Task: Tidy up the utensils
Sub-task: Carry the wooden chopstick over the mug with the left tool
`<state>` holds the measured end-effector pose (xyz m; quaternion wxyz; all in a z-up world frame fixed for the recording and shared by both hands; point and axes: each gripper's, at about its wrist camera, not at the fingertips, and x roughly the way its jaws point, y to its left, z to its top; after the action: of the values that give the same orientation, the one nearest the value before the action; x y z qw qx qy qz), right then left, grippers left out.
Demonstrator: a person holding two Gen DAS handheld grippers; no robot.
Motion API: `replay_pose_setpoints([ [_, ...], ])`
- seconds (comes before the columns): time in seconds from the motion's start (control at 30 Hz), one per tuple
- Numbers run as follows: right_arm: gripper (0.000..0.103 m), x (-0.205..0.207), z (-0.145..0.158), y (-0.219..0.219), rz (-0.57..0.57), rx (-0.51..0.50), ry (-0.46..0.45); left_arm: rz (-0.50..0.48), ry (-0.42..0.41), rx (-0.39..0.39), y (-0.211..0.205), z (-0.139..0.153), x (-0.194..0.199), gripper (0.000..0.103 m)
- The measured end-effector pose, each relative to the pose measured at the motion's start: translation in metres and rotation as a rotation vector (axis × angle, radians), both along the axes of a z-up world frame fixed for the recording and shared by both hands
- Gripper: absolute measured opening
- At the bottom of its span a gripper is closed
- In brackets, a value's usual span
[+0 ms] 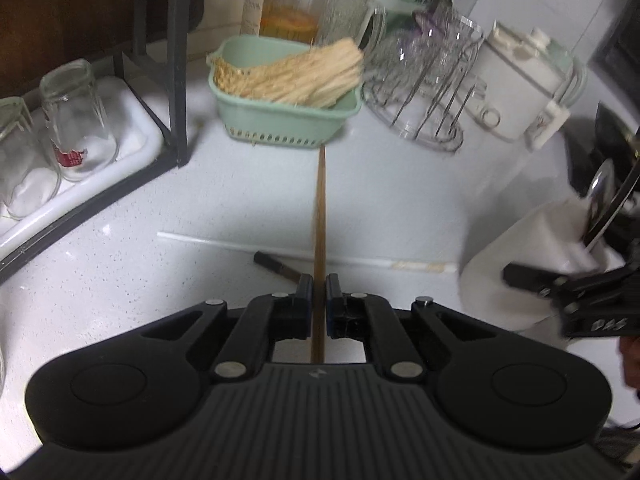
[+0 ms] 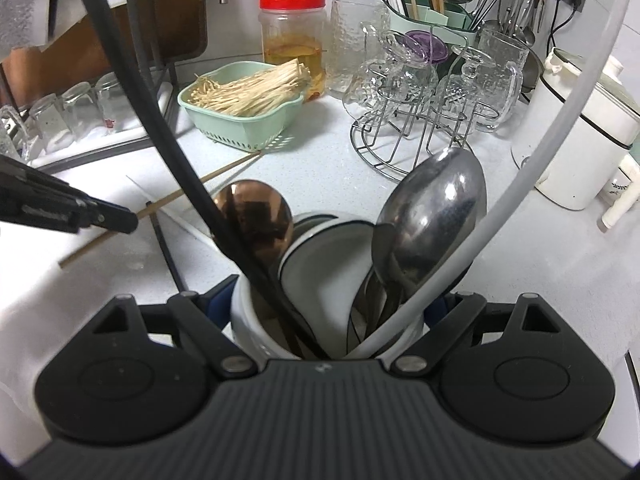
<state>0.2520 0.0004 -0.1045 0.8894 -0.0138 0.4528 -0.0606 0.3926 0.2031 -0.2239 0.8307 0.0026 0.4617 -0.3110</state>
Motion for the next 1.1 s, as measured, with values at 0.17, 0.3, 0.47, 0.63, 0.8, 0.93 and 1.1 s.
replay_pose_setpoints([
  [0.17,0.091,0.000,0.000,0.001,-0.008,-0.005,0.002,0.050,0.002,-0.062,0.004,0.020,-0.007,0.007],
  [0.3,0.091,0.000,-0.001,0.002,-0.014,-0.007,0.000,0.085,0.014,-0.117,0.009,0.035,-0.009,0.007],
  [0.47,0.091,0.002,-0.001,0.004,-0.015,-0.022,0.000,0.107,0.011,-0.146,0.011,0.049,-0.011,0.007],
  [0.63,0.091,0.004,-0.001,0.002,-0.011,-0.019,0.013,0.105,0.021,-0.146,0.009,0.061,-0.007,0.007],
  [0.8,0.091,0.006,-0.001,0.002,-0.003,-0.018,0.021,0.092,0.014,-0.144,0.005,0.074,-0.003,0.007],
  [0.93,0.091,0.005,-0.003,0.000,0.018,-0.018,0.006,0.093,-0.006,-0.130,-0.002,0.087,-0.006,0.007],
  [1.1,0.091,0.008,-0.004,-0.002,0.049,-0.020,-0.015,0.102,-0.028,-0.101,-0.011,0.104,-0.016,0.007],
])
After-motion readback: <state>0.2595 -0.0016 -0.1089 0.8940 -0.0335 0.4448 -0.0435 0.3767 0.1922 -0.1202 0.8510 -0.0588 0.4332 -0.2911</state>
